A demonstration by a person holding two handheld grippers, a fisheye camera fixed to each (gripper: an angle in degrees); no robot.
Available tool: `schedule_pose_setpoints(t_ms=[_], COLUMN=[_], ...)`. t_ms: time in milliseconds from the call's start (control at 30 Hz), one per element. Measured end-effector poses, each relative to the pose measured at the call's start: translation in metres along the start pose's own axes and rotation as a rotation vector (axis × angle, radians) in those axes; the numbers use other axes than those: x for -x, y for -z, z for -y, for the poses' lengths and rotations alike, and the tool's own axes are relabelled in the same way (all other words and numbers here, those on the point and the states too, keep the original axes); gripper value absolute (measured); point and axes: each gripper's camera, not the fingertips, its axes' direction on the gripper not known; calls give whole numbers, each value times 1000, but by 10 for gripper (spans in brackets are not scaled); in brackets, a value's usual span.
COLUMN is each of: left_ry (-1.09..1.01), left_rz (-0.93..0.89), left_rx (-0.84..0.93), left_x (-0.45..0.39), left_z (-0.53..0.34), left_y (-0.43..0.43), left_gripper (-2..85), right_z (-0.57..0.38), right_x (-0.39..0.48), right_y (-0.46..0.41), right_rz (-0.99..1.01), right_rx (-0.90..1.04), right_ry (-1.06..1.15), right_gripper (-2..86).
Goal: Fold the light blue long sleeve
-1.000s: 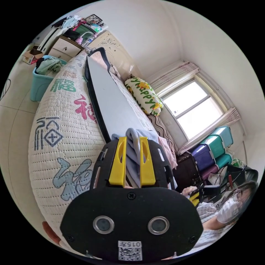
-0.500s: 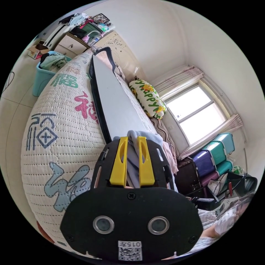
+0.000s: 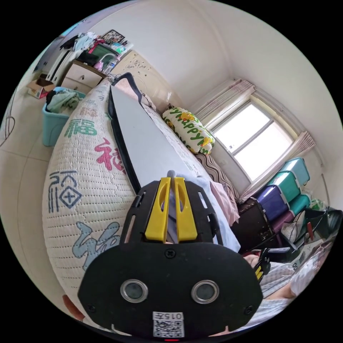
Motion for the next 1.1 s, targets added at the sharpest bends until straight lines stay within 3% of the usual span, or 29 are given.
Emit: schedule_pose_setpoints(t_ms=[133, 400, 667, 800, 867, 1100], left_ry=[25, 5, 12, -1, -3, -55], left_rz=[62, 163, 136, 149, 145, 84], left_rx=[67, 138, 127, 124, 118, 27], left_x=[3, -13, -13, -17, -18, -53], left_z=[-2, 1, 1, 1, 2, 2], left_y=[-5, -24, -25, -26, -24, 34], left_gripper=[-2, -2, 1, 2, 3, 5], right_z=[-2, 4, -8, -12, -14, -22], right_x=[-5, 15, 94, 86, 76, 30], right_y=[-16, -46, -56, -40, -32, 27], right_rz=[60, -47, -449, -354, -144, -41], right_rx=[79, 218, 251, 228, 248, 73], right_ry=[-11, 42, 349, 295, 241, 72], right_gripper=[29, 35, 46, 13, -3, -10])
